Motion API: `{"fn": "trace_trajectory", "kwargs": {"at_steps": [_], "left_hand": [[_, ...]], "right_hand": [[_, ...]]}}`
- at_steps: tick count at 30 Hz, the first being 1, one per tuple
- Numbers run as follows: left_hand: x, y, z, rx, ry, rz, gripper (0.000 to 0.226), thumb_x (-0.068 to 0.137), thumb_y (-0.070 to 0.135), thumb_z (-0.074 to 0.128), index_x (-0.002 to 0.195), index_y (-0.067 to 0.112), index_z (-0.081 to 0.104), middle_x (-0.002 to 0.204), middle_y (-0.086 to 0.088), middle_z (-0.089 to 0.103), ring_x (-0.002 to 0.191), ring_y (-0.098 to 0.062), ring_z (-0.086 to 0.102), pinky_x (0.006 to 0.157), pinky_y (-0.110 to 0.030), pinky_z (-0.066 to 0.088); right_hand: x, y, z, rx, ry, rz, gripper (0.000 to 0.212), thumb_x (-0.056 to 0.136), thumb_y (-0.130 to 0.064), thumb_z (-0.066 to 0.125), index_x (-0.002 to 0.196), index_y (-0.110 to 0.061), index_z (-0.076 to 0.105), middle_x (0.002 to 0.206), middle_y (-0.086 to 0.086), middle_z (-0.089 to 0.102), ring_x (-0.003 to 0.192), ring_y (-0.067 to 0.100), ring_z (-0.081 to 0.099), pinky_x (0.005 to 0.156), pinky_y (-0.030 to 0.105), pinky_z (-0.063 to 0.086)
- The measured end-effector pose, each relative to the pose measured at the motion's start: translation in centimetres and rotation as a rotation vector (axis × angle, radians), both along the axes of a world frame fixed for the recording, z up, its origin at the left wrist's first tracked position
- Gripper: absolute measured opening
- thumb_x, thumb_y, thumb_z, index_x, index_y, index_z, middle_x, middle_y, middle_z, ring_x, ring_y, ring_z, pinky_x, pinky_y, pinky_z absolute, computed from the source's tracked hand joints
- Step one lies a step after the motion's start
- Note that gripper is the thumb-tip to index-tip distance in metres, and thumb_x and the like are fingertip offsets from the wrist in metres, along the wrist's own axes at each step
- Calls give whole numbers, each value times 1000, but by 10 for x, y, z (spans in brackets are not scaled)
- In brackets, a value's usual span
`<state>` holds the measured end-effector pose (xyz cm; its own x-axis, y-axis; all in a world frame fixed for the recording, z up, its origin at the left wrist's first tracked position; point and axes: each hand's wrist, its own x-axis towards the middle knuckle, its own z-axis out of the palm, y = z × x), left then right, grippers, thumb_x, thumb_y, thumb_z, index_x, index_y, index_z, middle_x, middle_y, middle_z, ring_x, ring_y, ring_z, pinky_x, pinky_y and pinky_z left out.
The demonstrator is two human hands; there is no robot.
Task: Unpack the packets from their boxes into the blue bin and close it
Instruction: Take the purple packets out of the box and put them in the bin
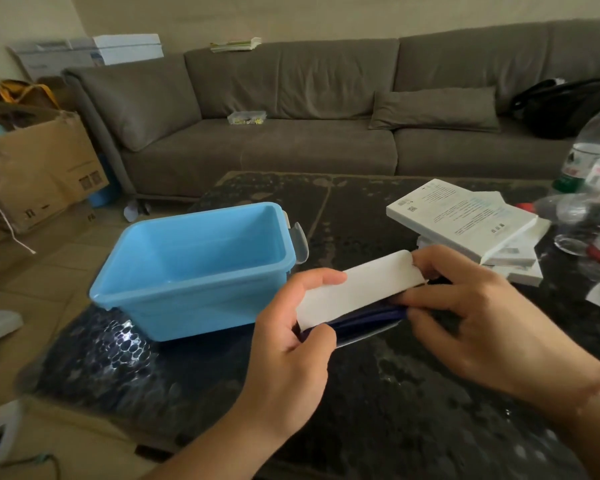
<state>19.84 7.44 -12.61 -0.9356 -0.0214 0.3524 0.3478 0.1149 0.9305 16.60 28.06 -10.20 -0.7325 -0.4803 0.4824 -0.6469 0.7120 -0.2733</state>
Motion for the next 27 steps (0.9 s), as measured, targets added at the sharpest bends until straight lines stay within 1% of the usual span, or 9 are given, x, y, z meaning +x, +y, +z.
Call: {"fn": "trace_trajectory", "kwargs": {"at_steps": [2,5,7,9,11,15,18,24,27], "left_hand": [[0,3,0,-1,-3,4,44,74,5,52,107,30,67,96,16,68,69,-13,60,55,-27,50],[-1,7,-2,21,5,37,40,70,6,52,101,27,67,85,17,68,57,-7,56,44,-16,41],[-3,8,-4,18,41,9,41,69,6,51,101,27,68,92,16,68,79,-5,64,57,-11,46],[-7,10,-6,26,85,-58,46,71,5,47,105,26,68,105,11,67,108,-15,62,81,-24,54],[-15,11,-10,15,126,-140,51,75,2,41,112,26,67,114,7,66,118,-23,58,96,-40,52],[-34,7,-15,-148,219,-192,47,83,2,36,119,19,61,121,3,63,118,-18,58,98,-30,48],[-44,-7,-29,-223,247,-191,40,84,0,36,112,9,63,125,-7,60,121,-24,55,103,-33,44],[-48,-49,-59,-601,99,-180,49,74,0,48,97,43,57,143,15,40,139,-9,32,115,-28,28],[-31,-67,-63,-795,187,-99,44,70,10,57,106,36,54,134,15,38,131,-13,37,109,-28,31]], "right_hand": [[2,-2,2,81,-19,-45,37,87,-48,43,103,-33,74,123,-9,47,79,15,65,55,35,57],[3,3,1,149,32,-37,32,90,-48,47,103,-34,72,118,-6,47,76,12,61,51,32,56],[2,11,-1,143,42,-13,31,90,-46,49,102,-31,73,115,-7,47,82,8,57,57,31,57],[1,19,-3,95,77,-24,31,87,-43,50,100,-28,74,119,-6,49,88,9,58,63,33,58],[2,26,-3,49,115,-46,28,85,-40,53,95,-24,75,127,-3,51,93,16,63,65,38,60],[6,27,-9,28,217,-34,15,84,-31,66,84,-20,77,130,4,57,109,23,61,71,43,59],[14,9,-24,87,313,63,6,80,-24,71,80,-19,74,121,5,63,104,24,62,74,39,56],[19,-25,-78,301,353,65,23,88,-32,54,83,-24,74,110,-1,67,103,27,62,81,42,54],[22,-32,-95,366,406,4,12,81,-31,72,90,-23,73,110,2,66,106,30,57,84,44,51]]}}
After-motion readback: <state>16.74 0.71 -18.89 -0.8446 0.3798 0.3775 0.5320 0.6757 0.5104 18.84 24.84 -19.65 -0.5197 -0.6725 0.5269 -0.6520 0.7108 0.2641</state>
